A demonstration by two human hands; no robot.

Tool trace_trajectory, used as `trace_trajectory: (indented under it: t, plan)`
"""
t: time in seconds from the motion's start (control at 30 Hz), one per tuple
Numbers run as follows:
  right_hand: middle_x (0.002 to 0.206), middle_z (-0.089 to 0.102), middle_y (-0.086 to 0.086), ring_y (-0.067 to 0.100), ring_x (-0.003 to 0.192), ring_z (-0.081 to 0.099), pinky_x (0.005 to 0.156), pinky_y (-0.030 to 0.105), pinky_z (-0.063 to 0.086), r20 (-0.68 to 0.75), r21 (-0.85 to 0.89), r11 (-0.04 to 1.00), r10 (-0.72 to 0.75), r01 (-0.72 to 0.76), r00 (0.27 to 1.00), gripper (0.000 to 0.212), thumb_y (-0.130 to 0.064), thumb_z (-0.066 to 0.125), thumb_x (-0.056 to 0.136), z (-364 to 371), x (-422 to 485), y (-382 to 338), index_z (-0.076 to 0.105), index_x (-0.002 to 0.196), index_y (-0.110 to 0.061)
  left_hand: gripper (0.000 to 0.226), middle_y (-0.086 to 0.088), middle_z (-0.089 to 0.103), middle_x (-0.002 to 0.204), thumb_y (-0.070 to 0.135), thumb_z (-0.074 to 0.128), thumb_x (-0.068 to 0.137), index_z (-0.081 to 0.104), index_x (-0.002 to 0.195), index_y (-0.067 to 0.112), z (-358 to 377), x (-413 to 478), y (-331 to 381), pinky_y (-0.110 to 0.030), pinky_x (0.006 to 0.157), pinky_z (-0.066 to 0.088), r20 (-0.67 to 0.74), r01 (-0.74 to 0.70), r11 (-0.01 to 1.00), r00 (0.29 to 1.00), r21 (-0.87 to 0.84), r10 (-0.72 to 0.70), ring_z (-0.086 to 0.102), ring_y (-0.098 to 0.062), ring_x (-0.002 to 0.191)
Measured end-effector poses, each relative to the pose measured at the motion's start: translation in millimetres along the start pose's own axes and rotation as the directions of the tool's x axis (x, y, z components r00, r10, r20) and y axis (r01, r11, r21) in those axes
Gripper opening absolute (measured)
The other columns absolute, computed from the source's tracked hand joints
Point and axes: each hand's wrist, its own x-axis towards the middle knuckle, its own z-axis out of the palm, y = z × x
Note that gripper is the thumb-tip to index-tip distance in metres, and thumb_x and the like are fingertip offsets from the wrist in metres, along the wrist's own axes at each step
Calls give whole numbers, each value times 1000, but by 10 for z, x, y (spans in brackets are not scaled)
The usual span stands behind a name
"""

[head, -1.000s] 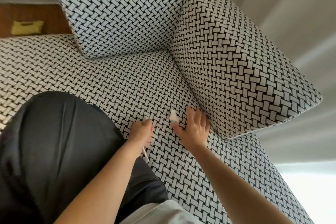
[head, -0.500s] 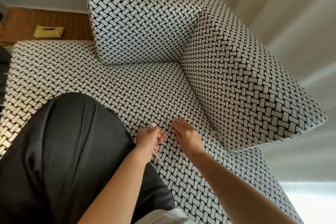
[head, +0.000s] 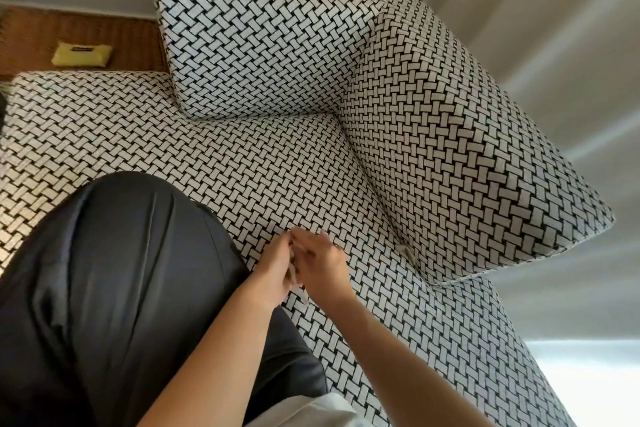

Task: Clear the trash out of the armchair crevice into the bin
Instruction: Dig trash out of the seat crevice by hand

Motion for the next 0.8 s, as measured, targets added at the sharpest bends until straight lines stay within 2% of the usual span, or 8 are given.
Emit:
trace_trajectory:
  t: [0.1,0.2,0.3,0.37,0.5,0.63,0.73,0.8]
  plan:
    - [93,70,2,12,103,61,117,40,11,38,-188,978,-84,90,996,28,-13,36,96,-15,-29,174,59,112,-12,45,-1,49,52,38,31,100,54,74,9,27,15,-17,-21,43,33,31,15,1000,999,15,-15,42,-11,44]
    - [133,54,3,14,140,23,117,39,5,177,-177,982,-39,71,983,45,-33,25,97,-130,-51,156,47,134,-19,51,-1,38,45,40,26,100,52,70,9,17,87,-50,-20,36,24,-15,-19,996,1000,91,20,29,-10,34]
    - [128,57,6,14,128,42,109,35,34,-20,-43,994,100,-101,995,36,-22,34,99,-363,-59,197,52,129,-14,39,-8,50,65,38,36,98,56,88,6,8,164,-65,-20,40,34,-97,-83,979,990,185,102,38,-12,41]
    - [127,57,8,20,121,50,99,39,45,-221,-166,948,233,-272,947,32,-17,38,98,-555,-58,379,55,123,-9,31,-8,56,79,35,41,97,52,85,8,18,170,-74,-24,51,39,-126,-96,972,984,214,125,45,-13,53]
    - [133,43,6,20,115,50,92,35,50,-202,-515,659,529,-549,824,36,-19,42,96,-880,-145,725,43,130,-10,27,-6,55,82,33,42,97,51,86,10,48,167,-75,-24,50,39,-133,-84,983,985,166,107,47,-13,58]
    - [131,40,8,21,108,52,81,33,54,-138,-720,459,640,-520,756,53,-21,55,90,-891,-148,764,31,137,-12,27,-9,51,78,30,41,96,50,79,11,5,218,-87,-26,49,36,-243,-92,974,959,209,143,46,-17,60]
    - [126,46,12,22,104,53,75,29,54,-197,-696,396,698,-599,689,53,-23,55,91,-846,-41,766,31,135,-7,30,-7,49,70,25,38,95,47,71,11,-43,257,-87,-25,46,33,-306,-223,945,906,241,292,42,-15,53]
    - [107,56,11,18,78,57,54,25,48,-226,-658,368,736,-658,638,40,-25,46,96,-854,9,751,39,127,-2,31,-7,49,70,25,37,96,47,70,11,-68,266,-78,-25,48,34,-348,-265,933,874,245,340,43,-15,55]
